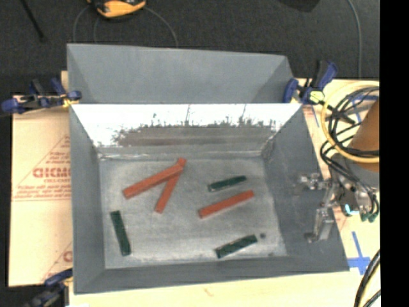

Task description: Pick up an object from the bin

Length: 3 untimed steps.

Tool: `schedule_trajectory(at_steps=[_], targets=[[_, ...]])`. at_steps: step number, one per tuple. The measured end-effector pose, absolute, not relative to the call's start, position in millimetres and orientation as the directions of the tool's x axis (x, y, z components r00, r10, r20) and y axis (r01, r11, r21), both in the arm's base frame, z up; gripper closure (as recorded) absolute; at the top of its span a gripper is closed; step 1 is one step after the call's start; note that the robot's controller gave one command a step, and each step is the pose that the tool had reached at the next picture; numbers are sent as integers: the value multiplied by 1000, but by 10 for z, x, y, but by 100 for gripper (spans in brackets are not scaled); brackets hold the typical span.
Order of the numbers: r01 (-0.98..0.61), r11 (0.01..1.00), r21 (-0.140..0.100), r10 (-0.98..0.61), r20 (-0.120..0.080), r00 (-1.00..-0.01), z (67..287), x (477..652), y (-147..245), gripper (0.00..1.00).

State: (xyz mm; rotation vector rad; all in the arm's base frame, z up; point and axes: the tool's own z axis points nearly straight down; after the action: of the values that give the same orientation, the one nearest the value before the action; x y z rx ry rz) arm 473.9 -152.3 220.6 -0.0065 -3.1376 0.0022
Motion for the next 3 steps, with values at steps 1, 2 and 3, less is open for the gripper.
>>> schedule_trajectory(at_steps=[1, 2, 3], targets=[[3, 1000, -2, 3, 1, -1000, 2225, 4745, -1522, 0], [-52, 999, -3, -52, -5, -999, 2194, 4975, -1351, 0], [-98, 995, -5, -99, -9, -995, 1632, 5004, -1156, 0]])
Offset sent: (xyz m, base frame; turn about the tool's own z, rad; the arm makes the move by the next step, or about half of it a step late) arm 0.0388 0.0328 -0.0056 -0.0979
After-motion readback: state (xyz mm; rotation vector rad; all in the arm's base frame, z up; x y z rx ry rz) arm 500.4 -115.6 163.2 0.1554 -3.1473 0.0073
